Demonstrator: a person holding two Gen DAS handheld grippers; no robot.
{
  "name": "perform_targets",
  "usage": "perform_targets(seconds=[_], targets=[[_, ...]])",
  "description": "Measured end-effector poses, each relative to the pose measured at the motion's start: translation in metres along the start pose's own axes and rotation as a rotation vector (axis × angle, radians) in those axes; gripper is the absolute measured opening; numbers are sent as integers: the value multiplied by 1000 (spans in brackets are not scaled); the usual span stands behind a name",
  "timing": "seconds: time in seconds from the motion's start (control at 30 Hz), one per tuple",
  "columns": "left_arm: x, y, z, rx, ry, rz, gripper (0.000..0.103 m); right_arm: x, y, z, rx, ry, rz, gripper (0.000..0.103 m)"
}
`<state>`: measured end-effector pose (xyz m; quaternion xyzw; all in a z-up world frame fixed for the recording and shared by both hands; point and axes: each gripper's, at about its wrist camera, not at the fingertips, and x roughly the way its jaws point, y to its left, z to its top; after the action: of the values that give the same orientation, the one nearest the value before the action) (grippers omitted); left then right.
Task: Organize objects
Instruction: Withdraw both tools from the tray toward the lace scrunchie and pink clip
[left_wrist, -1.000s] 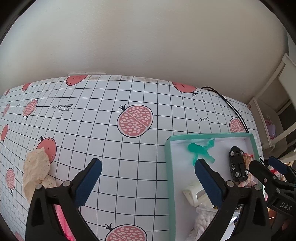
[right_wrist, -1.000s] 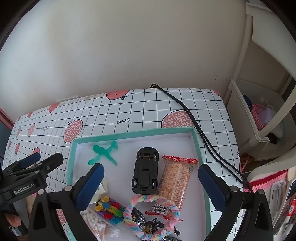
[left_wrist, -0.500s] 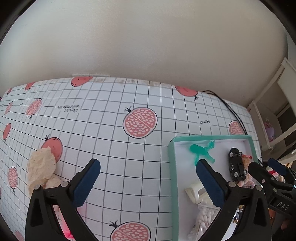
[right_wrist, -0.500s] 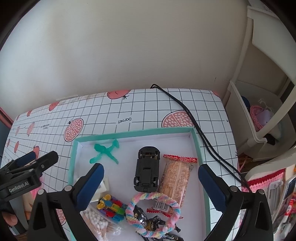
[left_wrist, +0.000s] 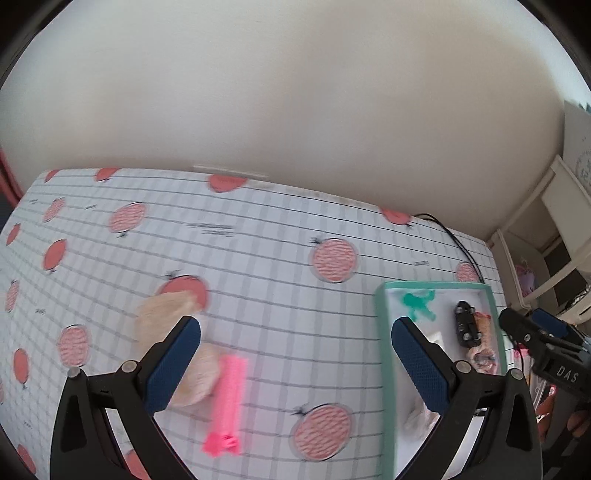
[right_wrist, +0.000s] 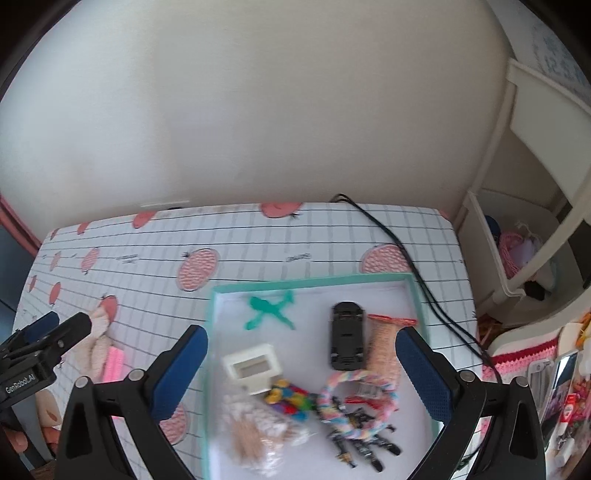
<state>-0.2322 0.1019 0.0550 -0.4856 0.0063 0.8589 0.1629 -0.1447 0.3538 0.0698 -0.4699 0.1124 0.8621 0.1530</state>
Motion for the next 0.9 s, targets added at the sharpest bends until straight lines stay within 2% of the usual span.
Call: perform_targets(seconds=[0.27,0.43,0.7,0.9], targets=[[-31,84,-14,-95,-20,79,103,-4,59,-1,-63,0,54,103],[-36,120,-22,-150,-21,84,103,-2,101,-8,-91,15,107,103],[-17,137,-32,-136,28,64,103,20,165,-29,-164,78,155,103],[0,143,-37,-123,62,18,103,43,188,-50,-182,138,176,103]])
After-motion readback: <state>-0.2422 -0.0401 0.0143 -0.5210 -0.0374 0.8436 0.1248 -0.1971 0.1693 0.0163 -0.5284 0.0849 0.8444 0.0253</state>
